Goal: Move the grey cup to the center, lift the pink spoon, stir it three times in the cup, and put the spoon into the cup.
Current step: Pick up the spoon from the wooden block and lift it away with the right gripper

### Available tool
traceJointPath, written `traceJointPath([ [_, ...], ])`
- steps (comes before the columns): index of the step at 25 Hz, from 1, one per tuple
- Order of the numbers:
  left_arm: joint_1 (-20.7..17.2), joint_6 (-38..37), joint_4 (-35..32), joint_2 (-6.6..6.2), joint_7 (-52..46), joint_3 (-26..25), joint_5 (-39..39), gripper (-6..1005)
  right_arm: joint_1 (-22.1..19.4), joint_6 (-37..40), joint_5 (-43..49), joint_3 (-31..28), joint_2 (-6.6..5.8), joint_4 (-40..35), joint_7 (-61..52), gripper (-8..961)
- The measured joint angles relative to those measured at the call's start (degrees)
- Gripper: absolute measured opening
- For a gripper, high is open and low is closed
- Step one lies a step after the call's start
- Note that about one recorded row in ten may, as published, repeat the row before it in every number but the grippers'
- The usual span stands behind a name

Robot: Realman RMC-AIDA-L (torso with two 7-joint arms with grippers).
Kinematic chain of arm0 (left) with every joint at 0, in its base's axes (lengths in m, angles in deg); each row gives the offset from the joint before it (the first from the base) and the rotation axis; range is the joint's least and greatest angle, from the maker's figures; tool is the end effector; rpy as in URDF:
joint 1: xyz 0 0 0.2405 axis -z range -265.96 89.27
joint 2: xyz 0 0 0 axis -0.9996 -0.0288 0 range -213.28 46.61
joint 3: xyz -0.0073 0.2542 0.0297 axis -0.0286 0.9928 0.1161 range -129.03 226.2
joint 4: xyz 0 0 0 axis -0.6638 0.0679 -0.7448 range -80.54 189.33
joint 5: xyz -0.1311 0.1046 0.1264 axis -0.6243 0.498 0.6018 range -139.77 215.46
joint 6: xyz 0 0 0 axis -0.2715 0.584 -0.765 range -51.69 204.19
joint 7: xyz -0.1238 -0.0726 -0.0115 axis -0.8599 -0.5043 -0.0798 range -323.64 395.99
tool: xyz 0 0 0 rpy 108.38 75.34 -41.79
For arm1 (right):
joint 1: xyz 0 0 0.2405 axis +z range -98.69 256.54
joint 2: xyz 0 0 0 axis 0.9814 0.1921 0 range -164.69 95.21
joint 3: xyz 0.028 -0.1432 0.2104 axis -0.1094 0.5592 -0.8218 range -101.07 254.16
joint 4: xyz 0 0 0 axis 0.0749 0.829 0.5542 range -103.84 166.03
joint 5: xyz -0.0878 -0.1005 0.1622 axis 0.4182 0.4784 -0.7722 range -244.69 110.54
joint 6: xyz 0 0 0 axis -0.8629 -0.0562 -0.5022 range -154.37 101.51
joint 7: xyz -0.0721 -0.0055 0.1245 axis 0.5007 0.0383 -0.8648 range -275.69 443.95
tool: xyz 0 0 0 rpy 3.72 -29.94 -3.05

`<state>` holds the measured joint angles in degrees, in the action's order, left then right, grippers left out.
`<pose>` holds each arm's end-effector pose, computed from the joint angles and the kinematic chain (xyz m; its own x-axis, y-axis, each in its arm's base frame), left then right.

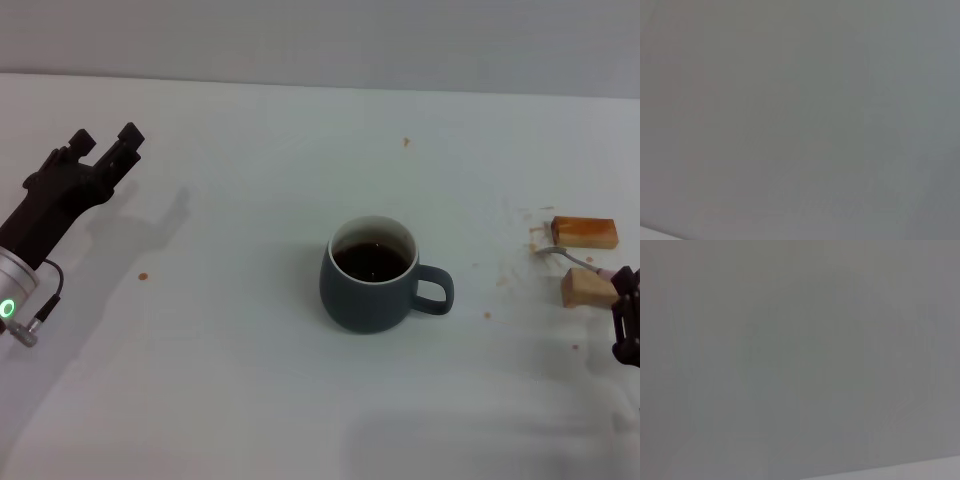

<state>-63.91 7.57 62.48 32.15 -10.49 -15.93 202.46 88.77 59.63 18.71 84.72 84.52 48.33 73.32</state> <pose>-0.3258 0.3284 -0.0087 0.3676 0.1533 0.9173 0.8886 -0.3488 -0.2978 0.3443 0.1957 -0.0542 0.5541 -0.0260 -0.8321 -0.8208 -0.1840 -0.5408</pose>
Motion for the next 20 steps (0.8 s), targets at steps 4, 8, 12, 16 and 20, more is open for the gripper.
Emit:
traceJointPath([
  [4,0.1,0.1,0.0,0.00,0.0,0.0,0.0,829,0.2,0.3,0.0,0.0,-0.04,0.2,0.0,134],
  [8,0.1,0.1,0.0,0.00,0.0,0.0,0.1,829,0.4,0.9,0.0,0.0,-0.08,0.3,0.0,134],
  [12,0.0,0.1,0.0,0.00,0.0,0.0,0.0,829,0.6,1.7,0.0,0.0,-0.08,0.4,0.0,133],
  [16,0.0,0.1,0.0,0.05,0.0,0.0,0.0,829,0.9,1.8,0.0,0.0,-0.09,0.4,0.0,131],
  [20,0.0,0.1,0.0,0.07,0.0,0.0,0.0,829,1.2,1.9,0.0,0.0,-0.09,0.4,0.0,129],
])
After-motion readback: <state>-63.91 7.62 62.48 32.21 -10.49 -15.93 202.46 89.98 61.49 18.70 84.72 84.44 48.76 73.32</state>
